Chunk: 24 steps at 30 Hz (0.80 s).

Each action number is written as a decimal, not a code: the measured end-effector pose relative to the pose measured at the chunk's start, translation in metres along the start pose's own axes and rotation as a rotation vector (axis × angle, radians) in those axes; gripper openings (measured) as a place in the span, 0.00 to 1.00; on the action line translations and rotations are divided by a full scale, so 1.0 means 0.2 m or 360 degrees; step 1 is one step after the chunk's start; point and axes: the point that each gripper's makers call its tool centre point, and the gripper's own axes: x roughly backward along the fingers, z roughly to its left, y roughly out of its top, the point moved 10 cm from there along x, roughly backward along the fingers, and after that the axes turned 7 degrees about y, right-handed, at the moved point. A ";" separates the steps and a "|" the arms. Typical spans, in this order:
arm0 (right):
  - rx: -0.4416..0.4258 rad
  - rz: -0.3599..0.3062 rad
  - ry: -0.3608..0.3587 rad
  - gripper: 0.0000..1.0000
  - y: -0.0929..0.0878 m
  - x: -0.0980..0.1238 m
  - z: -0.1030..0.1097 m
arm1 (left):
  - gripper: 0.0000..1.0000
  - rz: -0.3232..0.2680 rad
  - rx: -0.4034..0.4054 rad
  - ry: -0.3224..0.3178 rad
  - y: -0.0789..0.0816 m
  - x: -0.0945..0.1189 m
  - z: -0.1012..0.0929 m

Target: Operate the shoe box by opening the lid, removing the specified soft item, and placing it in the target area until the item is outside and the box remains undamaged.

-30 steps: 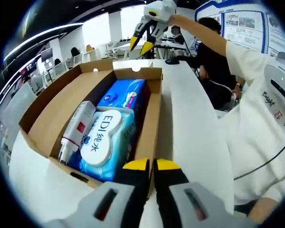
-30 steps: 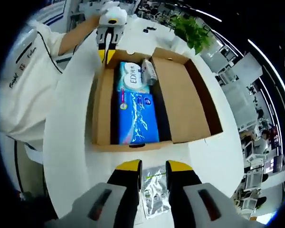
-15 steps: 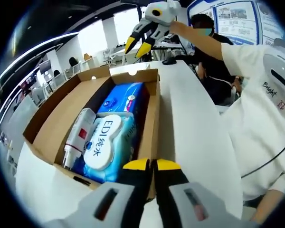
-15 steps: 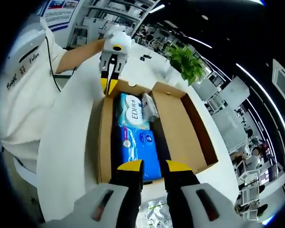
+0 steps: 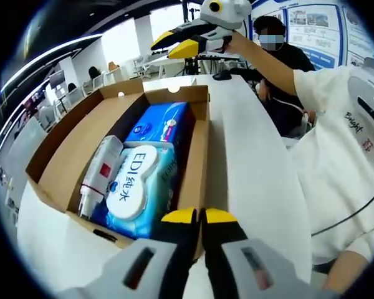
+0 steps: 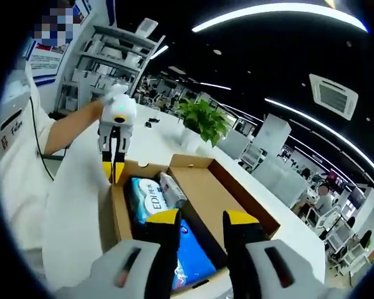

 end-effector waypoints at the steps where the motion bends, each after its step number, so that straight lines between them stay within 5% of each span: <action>1: -0.0012 0.0018 -0.0049 0.30 -0.02 0.00 0.00 | 0.03 0.0011 -0.0021 0.0017 0.00 0.00 -0.01; 7: -0.0019 0.0055 -0.0088 0.22 -0.03 -0.02 0.03 | 0.04 0.0006 -0.0023 0.0031 0.00 0.00 -0.01; 9: 0.0100 0.0161 -0.0224 0.21 -0.01 -0.06 0.05 | 0.04 0.0010 -0.0027 0.0040 0.00 0.00 -0.01; 11: -0.0031 0.0179 -0.0293 0.21 0.01 -0.09 0.06 | 0.04 0.0008 -0.0026 0.0047 0.00 0.01 -0.01; 16: 0.0120 0.0154 -0.0226 0.24 0.06 -0.23 0.15 | 0.05 0.0023 -0.0026 0.0072 0.00 0.00 -0.02; 21: 0.0011 0.0081 -0.0155 0.29 0.10 -0.31 0.21 | 0.05 -0.0001 -0.0014 0.0073 -0.01 0.01 -0.01; 24: 0.0025 0.0180 -0.0102 0.31 0.07 -0.35 0.26 | 0.04 0.0008 -0.0027 0.0068 -0.01 0.01 -0.01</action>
